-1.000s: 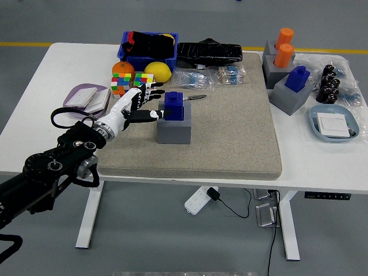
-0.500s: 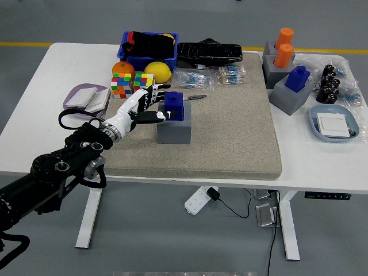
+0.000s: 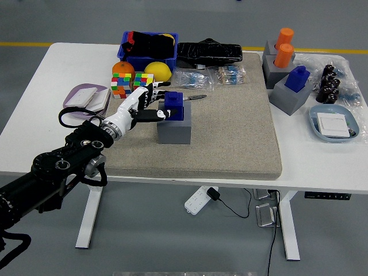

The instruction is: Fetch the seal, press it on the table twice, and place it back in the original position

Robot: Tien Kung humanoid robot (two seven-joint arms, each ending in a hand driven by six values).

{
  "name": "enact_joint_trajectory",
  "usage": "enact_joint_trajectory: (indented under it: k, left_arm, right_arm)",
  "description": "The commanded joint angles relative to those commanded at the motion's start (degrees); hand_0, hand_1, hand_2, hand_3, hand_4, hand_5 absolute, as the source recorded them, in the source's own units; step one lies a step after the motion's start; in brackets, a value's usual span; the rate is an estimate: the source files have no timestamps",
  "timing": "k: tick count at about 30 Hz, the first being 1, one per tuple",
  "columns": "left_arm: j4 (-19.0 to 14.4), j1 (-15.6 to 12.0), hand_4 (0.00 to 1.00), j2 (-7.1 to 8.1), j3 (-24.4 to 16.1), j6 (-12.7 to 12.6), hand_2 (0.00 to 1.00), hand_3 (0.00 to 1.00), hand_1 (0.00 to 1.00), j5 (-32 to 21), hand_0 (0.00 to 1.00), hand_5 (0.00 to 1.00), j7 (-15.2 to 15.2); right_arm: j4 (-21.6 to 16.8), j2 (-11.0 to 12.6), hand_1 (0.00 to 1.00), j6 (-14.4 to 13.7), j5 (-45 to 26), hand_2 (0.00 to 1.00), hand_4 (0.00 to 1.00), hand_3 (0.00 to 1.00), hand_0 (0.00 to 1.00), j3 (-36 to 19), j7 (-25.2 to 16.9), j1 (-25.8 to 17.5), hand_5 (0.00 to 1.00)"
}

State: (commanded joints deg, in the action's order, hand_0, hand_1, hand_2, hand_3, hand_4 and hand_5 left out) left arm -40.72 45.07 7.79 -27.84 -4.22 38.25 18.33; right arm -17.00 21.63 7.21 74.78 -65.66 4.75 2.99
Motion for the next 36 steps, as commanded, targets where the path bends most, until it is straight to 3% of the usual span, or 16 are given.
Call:
enact_joint_trajectory:
  k: [25, 26, 31, 32, 36]
  left_arm:
    - [0.5, -0.3, 0.733, -0.44, 0.3, -0.2, 0.665, 0.797, 0.737, 0.6, 0.914, 0.002, -0.1]
    - [0.5, -0.3, 0.657, -0.45, 0.3, -0.2, 0.58, 0.783, 0.67, 0.6, 0.899, 0.002, 0.0]
    - [0.6, -0.2, 0.657, -0.56, 0.1, -0.7, 0.58, 0.783, 0.67, 0.8, 0.899, 0.002, 0.5]
    - [0.5, -0.2, 0.56, -0.57, 0.1, -0.9, 0.505, 0.767, 0.571, 0.8, 0.877, 0.002, 0.6]
    - [0.5, 0.0, 0.56, -0.78, -0.3, -2.3, 0.505, 0.767, 0.571, 1.3, 0.877, 0.002, 1.2]
  right_arm:
    - [0.0, 0.1, 0.667, 0.0, -0.1, 0.673, 0.813, 0.672, 0.778, 0.0, -0.1, 0.0, 0.569]
    - [0.0, 0.1, 0.667, 0.0, 0.0, 0.673, 0.813, 0.672, 0.778, 0.0, -0.1, 0.0, 0.569]
    - [0.0, 0.1, 0.667, 0.0, 0.0, 0.673, 0.813, 0.672, 0.778, -0.1, -0.1, 0.0, 0.569]
    - [0.0, 0.1, 0.666, 0.0, 0.0, 0.672, 0.813, 0.673, 0.778, -0.1, -0.1, 0.0, 0.569]
    - [-0.1, 0.1, 0.666, -0.1, -0.1, 0.672, 0.813, 0.673, 0.778, -0.1, -0.1, 0.0, 0.569]
